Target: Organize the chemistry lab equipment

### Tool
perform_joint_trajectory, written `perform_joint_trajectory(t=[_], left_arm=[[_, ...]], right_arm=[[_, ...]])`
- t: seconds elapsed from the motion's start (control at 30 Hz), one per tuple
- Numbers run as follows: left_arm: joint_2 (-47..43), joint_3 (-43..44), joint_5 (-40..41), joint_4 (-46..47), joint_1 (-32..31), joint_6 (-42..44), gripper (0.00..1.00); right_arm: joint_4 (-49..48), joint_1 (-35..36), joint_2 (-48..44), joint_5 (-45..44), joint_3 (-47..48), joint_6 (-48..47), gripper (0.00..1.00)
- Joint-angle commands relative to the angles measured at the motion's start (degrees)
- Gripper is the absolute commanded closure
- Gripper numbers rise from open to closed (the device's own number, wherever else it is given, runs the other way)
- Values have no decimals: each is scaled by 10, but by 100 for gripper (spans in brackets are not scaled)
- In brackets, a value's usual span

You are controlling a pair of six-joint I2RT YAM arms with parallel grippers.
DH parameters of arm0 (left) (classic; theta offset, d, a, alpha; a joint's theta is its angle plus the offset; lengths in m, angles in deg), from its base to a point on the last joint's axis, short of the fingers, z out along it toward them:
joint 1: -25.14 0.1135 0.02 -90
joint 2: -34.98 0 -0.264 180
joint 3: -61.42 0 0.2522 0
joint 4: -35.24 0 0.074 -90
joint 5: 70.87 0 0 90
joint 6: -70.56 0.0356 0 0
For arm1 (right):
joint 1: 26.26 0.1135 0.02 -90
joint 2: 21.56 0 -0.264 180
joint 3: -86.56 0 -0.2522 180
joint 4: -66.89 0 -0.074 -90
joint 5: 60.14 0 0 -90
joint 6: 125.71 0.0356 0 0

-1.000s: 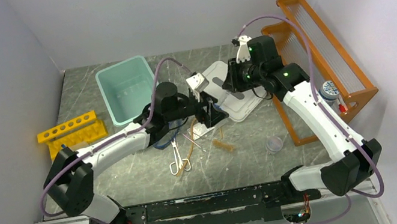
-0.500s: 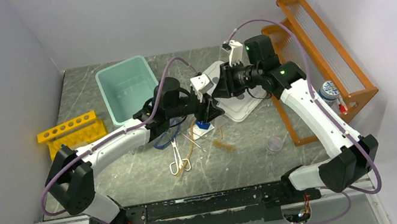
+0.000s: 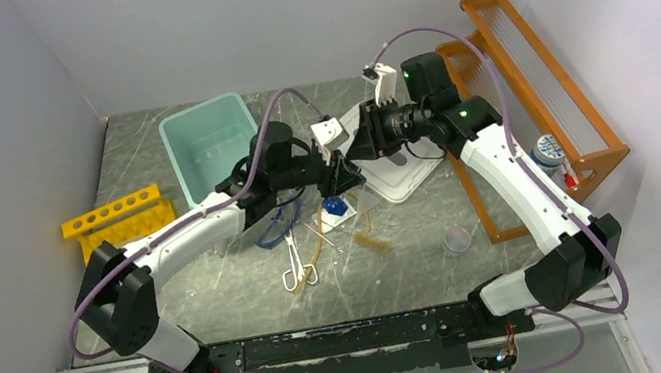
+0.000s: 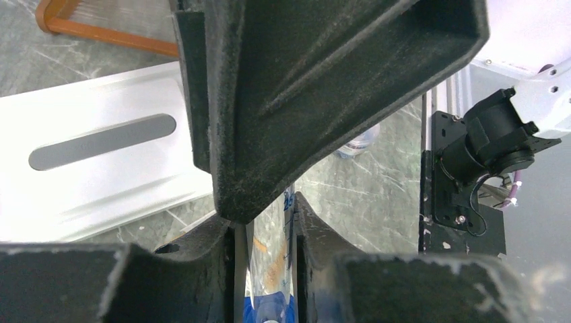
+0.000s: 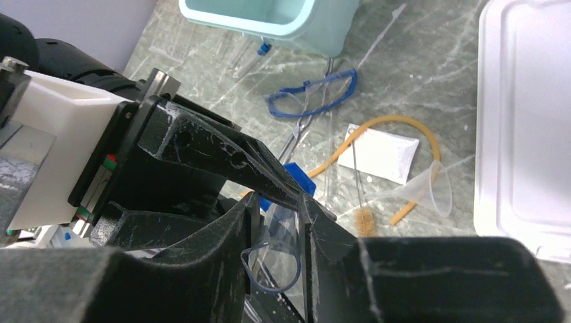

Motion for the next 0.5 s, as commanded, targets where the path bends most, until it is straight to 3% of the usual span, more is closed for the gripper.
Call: perform_joint_trajectory(t=[0.0,0.1,0.23,0.37,0.47], left_arm=[[-8,5,-75,56,16,-16,95],[-13,-6,-94,86,33,-43,95],[-18,-13,-102,113,61,-77,95],[-25,-16,-73,117,103,-124,95],[-28,1,-9,66,147,-154,95]], right_arm=[[-58,3,2,14,17,28,66],[-83,1,1,-6,18,55,51],[-147,-3,-9,-66,9,117,25],[-221,-12,-16,-138,14,187,19],[-259,-15,-22,-174,16,217,19]])
